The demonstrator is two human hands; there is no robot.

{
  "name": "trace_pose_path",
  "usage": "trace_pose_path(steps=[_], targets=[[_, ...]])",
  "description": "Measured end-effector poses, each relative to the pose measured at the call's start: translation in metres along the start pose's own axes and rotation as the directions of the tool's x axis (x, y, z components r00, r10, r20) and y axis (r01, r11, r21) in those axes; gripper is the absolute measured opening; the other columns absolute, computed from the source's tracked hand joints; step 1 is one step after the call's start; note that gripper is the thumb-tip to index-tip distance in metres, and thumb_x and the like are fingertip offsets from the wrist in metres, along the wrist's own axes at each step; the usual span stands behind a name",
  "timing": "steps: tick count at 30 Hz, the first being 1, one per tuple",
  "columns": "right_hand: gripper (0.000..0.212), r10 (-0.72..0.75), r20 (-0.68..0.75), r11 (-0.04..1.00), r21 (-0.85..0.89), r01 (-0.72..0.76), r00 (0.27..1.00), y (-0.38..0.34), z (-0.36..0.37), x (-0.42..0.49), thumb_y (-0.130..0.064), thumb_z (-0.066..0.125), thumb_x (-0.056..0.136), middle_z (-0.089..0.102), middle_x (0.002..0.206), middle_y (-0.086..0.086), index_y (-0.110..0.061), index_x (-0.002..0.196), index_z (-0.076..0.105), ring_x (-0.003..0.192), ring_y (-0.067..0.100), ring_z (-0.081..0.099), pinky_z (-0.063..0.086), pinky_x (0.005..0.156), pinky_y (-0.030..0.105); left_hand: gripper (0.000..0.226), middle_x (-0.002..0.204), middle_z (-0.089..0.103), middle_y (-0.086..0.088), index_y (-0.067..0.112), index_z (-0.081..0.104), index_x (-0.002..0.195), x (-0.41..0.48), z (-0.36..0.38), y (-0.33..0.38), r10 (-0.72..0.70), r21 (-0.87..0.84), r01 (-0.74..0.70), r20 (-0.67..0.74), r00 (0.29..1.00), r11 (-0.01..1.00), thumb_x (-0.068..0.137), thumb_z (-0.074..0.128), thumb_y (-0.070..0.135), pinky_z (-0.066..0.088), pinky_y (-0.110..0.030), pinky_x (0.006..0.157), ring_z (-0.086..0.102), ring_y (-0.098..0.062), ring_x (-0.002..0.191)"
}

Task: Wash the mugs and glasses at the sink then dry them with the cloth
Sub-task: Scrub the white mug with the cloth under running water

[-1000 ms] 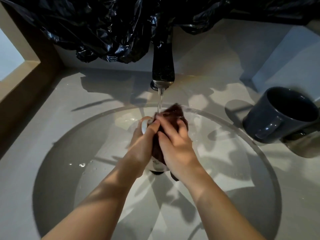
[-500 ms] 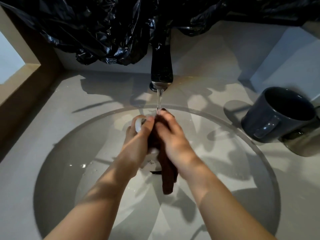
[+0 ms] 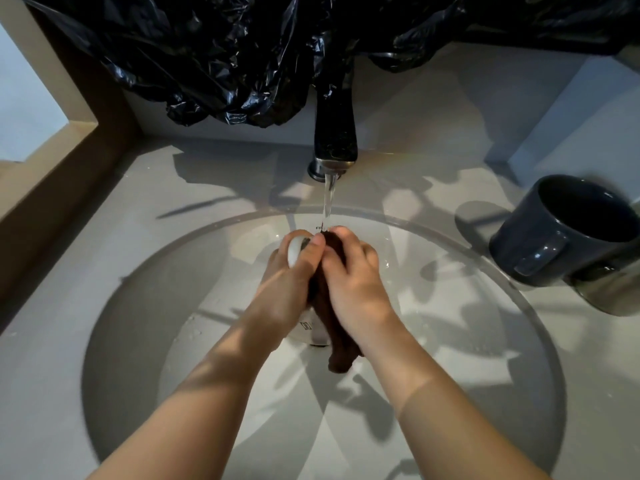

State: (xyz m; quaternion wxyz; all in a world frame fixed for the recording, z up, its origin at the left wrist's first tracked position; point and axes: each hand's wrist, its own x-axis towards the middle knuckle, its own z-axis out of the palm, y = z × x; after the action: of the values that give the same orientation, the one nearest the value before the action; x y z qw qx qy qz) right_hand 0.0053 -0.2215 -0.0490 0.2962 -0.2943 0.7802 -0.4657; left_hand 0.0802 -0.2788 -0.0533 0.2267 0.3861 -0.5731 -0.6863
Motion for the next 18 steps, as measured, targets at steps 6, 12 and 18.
trace_pose_path(steps=[6, 12, 18], targets=[[0.046, -0.123, 0.089, 0.97, -0.201, 0.139, 0.988, -0.003, 0.001, -0.02, -0.031, 0.032, 0.1, 0.001, 0.158, -0.015, -0.046, 0.143, 0.027, 0.144, 0.02, 0.012, 0.023, 0.115, 0.039, 0.028, 0.087, 0.07, -0.002, 0.02, 0.058, 0.105, 0.002, -0.008, 0.002, -0.073, -0.126, 0.069, -0.028, 0.997, 0.99, 0.096, 0.045, 0.044, 0.051, -0.022, 0.059, 0.07, -0.008, 0.071], [0.037, -0.027, 0.072, 0.98, 0.2, 0.012, 0.997, -0.003, -0.002, 0.006, -0.035, 0.046, 0.096, 0.04, 0.145, 0.001, -0.036, 0.133, 0.048, 0.126, 0.017, 0.046, 0.036, 0.108, 0.033, 0.02, 0.081, 0.058, -0.002, 0.026, 0.058, 0.099, -0.003, -0.009, 0.003, -0.011, -0.044, 0.009, -0.044, 0.999, 0.999, 0.092, 0.053, 0.044, 0.044, -0.02, 0.054, 0.057, -0.01, 0.062], [0.043, -0.047, 0.077, 0.997, 0.069, 0.042, 0.996, 0.002, 0.009, -0.017, -0.035, 0.037, 0.099, 0.015, 0.153, -0.017, -0.055, 0.136, 0.033, 0.133, 0.012, 0.033, 0.034, 0.107, 0.025, 0.011, 0.104, 0.065, -0.005, 0.034, 0.058, 0.09, -0.004, -0.008, 0.005, -0.042, -0.108, 0.033, -0.083, 0.996, 0.994, 0.094, 0.05, 0.041, 0.051, -0.033, 0.071, 0.065, -0.019, 0.088]])
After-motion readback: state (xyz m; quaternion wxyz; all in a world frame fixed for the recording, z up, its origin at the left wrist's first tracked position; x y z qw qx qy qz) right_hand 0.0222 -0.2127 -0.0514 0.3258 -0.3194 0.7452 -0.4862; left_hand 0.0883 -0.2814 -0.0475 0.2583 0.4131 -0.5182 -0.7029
